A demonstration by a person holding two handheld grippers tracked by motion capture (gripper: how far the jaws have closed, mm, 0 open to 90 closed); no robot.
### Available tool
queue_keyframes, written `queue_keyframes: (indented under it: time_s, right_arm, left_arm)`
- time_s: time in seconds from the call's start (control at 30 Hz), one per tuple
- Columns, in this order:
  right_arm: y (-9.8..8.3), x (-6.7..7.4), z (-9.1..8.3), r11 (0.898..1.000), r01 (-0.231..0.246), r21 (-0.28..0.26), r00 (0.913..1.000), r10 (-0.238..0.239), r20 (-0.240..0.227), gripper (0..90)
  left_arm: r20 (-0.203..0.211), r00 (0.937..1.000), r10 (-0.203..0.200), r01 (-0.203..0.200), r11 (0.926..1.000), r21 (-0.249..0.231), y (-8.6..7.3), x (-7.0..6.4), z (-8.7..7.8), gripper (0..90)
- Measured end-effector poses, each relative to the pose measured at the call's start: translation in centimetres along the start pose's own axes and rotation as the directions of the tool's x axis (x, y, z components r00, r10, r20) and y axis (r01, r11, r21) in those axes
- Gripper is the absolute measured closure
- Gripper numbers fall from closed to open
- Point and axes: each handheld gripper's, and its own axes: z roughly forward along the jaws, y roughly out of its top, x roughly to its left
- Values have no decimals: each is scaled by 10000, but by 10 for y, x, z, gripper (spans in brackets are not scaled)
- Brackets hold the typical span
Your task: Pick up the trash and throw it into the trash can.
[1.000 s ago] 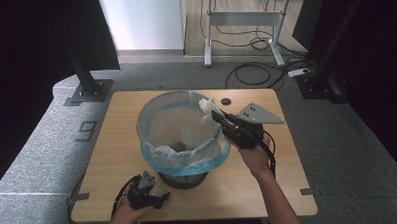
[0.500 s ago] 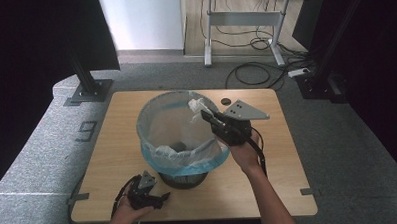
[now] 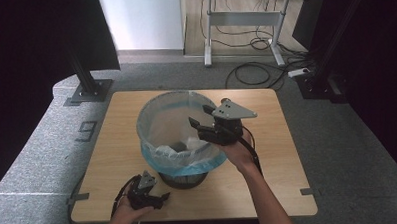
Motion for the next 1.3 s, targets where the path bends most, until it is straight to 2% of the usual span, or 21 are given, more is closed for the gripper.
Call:
queue_keyframes:
  time_s: [0.27, 0.77, 1.3]
  right_arm:
    - [-2, -8, -20, 9998, -138, -172, 9999, 139, 88, 313]
    - [-20, -22, -51, 9986, -444, -280, 9980, 456, 432, 326]
    - [-54, -40, -83, 9957, -913, -163, 9900, 925, 1064, 329]
  left_arm:
    - [-1, 10000, 3, -3, 10000, 0, 0, 0, 0, 152]
    - [-1, 10000, 3, -3, 10000, 0, 0, 0, 0, 152]
    - [3, 10000, 1, -1, 10000, -1, 0, 0, 0, 151]
